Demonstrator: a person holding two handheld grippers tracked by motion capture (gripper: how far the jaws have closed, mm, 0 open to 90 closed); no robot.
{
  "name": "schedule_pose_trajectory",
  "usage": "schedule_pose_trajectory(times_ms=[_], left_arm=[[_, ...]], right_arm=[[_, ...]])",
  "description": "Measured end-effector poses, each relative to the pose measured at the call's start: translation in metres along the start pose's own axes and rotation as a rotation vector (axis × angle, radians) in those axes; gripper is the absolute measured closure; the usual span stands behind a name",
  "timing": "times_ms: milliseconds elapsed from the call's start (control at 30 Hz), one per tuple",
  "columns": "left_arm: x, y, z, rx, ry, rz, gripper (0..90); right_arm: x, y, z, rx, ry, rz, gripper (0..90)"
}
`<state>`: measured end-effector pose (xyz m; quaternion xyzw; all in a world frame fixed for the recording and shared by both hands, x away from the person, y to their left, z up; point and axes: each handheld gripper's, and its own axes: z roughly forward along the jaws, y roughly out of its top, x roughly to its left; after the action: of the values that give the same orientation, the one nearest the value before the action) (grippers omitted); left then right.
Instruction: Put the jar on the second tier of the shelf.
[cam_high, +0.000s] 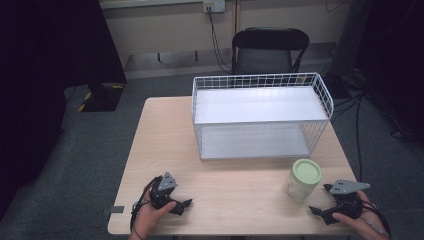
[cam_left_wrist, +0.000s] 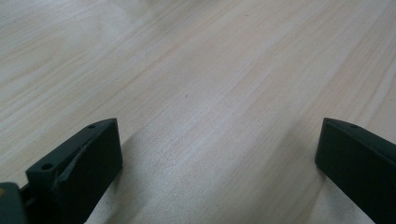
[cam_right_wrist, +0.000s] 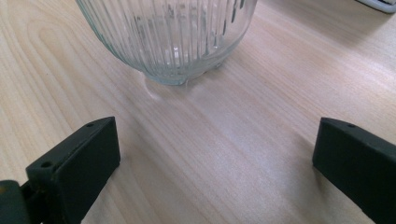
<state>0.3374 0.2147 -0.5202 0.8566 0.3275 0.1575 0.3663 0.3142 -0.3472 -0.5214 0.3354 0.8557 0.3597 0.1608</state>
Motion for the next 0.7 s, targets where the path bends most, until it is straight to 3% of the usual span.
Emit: schedule_pose_trajectory(times_ms=[400,700], left_arm=[[0.000,0.000,0.000,0.000,0.000,0.000,0.0],[0.000,0.000,0.000,0.000,0.000,0.000,0.0]], right_arm=[[-0.001,0.007,0.000,0.035,0.015,-0.003,1.9],[-0.001,0.021,-0.007,-0.029,0.060,0.028,2.0]])
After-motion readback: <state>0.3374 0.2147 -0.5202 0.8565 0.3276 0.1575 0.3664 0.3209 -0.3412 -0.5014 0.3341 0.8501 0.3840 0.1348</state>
